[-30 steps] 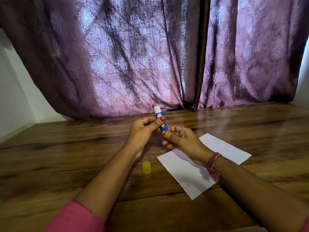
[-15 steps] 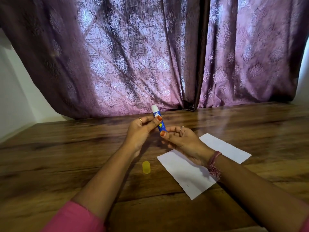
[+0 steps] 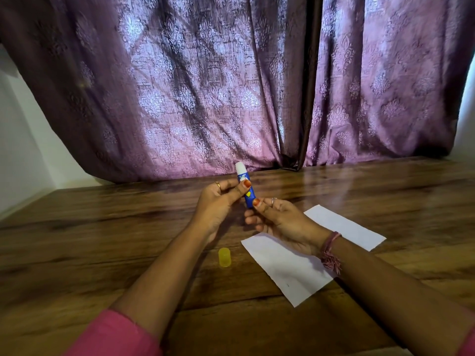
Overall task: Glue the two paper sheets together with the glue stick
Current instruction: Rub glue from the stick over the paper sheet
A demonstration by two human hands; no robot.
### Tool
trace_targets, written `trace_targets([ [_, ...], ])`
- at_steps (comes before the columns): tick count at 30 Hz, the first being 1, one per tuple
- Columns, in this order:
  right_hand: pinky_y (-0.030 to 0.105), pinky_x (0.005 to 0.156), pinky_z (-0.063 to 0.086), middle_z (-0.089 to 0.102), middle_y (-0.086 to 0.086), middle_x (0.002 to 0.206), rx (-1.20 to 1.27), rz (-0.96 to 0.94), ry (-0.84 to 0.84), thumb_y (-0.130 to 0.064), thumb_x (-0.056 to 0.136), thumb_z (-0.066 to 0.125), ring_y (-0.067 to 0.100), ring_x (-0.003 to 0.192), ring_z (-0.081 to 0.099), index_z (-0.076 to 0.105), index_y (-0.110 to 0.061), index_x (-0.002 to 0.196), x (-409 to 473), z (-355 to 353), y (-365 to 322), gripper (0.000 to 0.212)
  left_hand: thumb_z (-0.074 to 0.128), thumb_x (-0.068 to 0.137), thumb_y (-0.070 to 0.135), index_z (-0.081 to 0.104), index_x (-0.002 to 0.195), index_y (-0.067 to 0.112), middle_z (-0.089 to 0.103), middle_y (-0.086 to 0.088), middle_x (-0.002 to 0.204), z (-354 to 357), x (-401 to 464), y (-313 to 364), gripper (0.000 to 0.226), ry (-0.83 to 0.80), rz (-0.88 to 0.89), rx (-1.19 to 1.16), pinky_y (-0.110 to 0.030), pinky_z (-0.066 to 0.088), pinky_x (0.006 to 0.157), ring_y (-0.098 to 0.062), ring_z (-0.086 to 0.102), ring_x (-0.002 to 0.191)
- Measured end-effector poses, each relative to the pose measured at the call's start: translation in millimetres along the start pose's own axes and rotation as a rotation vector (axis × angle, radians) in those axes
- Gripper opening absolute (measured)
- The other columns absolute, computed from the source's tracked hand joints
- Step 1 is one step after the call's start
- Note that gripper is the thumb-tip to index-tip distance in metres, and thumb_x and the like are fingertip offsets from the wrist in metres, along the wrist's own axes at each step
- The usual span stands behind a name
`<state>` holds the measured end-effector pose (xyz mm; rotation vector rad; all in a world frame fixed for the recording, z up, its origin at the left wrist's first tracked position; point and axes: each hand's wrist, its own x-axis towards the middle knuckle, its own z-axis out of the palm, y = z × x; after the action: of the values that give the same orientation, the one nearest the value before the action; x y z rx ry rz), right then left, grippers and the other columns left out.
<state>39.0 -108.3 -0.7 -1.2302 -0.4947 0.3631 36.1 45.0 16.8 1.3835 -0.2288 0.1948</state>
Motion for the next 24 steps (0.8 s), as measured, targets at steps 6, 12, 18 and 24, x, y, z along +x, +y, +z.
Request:
trace_targets([
  [6,0.015,0.061,0.05,0.071,-0.001,0.082,-0.106,-0.079,0.07,-0.018,0.081,0.066,0.005,0.075,0.064,0.068,-0.012,0.098,2.4,-1.0,1.6,0.018,0.074,0.07,0.026,0.072,0.082,0.012,0.072,-0.009,0.076,-3.2,1.5,0.0,0.019,0.003,-0.004,0.015,-0.032,0.056,0.063,-0.018,0.065,0.063],
  [12,0.015,0.058,0.05,0.073,-0.003,0.076,-0.144,-0.111,0.097,-0.009,0.084,0.066,0.004,0.071,0.066,0.07,-0.015,0.09,4.7,-5.5,5.1,0.009,0.075,0.067,0.028,0.074,0.083,0.012,0.073,-0.011,0.079,-1.4,1.4,-1.9,0.022,-0.021,-0.006,0.041,-0.041,0.055,0.073,-0.021,0.067,0.067],
  [18,0.015,0.061,0.049,0.068,0.003,0.084,-0.139,-0.081,0.073,-0.013,0.093,0.054,0.005,0.074,0.063,0.065,-0.009,0.098,4.8,-3.3,4.6,0.013,0.076,0.069,0.03,0.072,0.08,0.012,0.068,-0.013,0.074,-1.9,1.5,-2.4,0.022,-0.032,-0.023,-0.005,-0.04,0.048,0.071,-0.023,0.059,0.059],
  [24,0.014,0.058,0.049,0.067,0.005,0.087,0.012,0.002,0.008,-0.018,0.098,0.045,0.004,0.073,0.064,0.063,-0.006,0.104,1.1,-1.8,2.5,0.022,0.076,0.072,0.03,0.071,0.078,0.013,0.06,-0.022,0.078,-3.2,1.3,-2.1,0.019,-0.094,-0.026,-0.047,-0.038,0.047,0.065,-0.025,0.053,0.06],
])
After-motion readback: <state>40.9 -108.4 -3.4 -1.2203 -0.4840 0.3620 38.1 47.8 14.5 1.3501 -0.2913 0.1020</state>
